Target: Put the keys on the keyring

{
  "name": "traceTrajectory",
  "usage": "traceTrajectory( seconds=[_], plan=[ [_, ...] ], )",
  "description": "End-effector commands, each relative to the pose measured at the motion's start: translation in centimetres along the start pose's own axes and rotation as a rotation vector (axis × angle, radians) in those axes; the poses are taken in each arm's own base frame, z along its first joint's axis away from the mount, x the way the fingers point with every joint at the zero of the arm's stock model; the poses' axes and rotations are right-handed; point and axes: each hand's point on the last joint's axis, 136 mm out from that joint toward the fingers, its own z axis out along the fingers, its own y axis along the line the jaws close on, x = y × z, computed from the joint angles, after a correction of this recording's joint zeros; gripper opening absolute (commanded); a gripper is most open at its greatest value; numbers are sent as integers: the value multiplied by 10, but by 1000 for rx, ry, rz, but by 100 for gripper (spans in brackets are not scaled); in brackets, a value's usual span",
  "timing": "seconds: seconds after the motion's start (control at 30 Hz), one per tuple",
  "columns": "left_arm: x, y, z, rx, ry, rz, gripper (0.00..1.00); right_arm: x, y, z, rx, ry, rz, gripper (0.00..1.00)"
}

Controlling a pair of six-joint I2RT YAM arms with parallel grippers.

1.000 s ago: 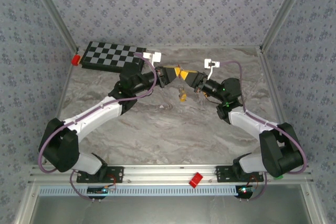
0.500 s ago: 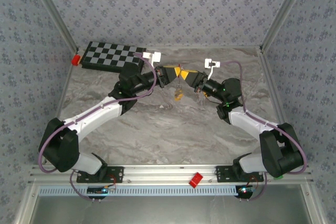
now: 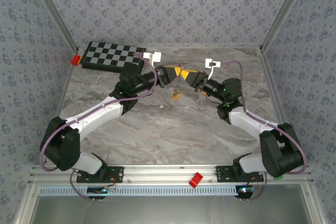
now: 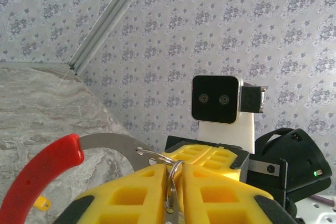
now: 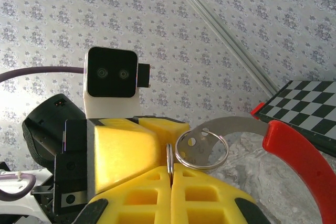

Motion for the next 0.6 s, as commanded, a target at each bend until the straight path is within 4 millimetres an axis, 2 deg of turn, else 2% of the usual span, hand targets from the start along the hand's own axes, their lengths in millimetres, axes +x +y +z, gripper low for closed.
traceTrajectory(
  seconds=[0.0, 0.2, 0.3, 0.37, 0.5, 0.57],
  plan=[
    [9, -19, 3, 89, 31, 19, 17, -6, 14, -1, -44, -14, -43, 0],
    [14, -17, 5, 90, 41, 14, 17, -7, 15, -1, -45, -18, -42, 0],
    [15, -16, 6, 86, 42, 13, 12, -6, 16, -1, -49, -16, -39, 0],
    [15, -15, 6, 83, 40, 14, 1, -6, 15, 0, -49, -15, -38, 0],
    [12, -14, 5, 63, 34, 32, 0, -4, 14, -1, -44, -12, -37, 0],
    [11, -13, 4, 47, 34, 47, 0, -4, 11, -2, -35, -10, -35, 9]
  ],
)
